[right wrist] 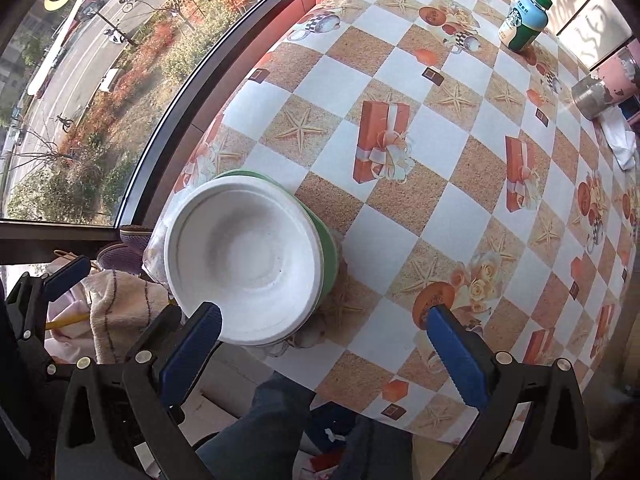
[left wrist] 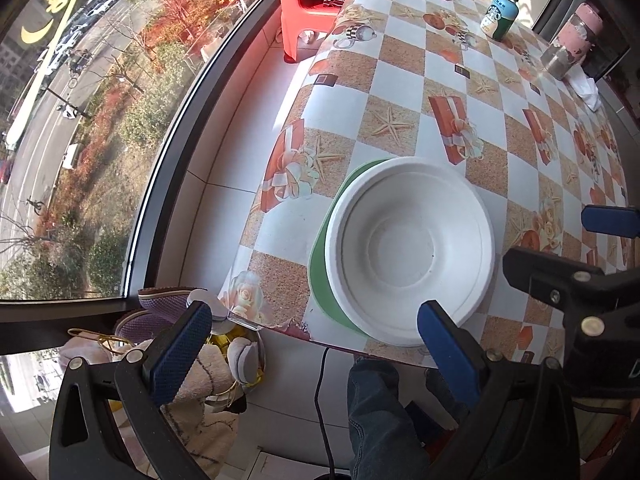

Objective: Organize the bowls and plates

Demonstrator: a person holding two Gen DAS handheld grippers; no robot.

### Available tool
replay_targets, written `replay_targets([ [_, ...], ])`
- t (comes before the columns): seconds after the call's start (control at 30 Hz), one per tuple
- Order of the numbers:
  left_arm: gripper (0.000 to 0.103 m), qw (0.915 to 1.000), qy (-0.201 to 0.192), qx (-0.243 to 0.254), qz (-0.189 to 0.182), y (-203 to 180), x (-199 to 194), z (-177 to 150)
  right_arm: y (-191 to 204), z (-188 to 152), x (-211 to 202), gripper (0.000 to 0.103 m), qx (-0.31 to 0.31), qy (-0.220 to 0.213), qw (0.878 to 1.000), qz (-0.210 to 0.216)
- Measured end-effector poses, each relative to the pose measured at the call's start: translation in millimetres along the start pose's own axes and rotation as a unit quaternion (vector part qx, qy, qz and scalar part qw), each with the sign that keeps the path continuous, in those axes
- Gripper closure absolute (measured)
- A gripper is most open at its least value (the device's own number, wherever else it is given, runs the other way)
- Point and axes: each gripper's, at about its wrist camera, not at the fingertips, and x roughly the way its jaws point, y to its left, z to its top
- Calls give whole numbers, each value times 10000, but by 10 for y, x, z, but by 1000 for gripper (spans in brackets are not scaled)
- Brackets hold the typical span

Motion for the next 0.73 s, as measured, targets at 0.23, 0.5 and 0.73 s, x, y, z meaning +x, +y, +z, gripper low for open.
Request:
replay_targets([
  [0.23, 0, 10000, 10, 38, -44, 14, -4, 10, 54, 23, -19, 0, -23, -8, 10000, -48],
  [0.5, 0, 9999, 112, 7, -16, 27, 33, 5, 89, 0, -2, 0, 14, 27, 10000, -34],
  [0.73, 0, 9997, 56, -234, 62, 74, 58, -10, 74, 9, 40, 0, -63, 76, 9999, 74],
])
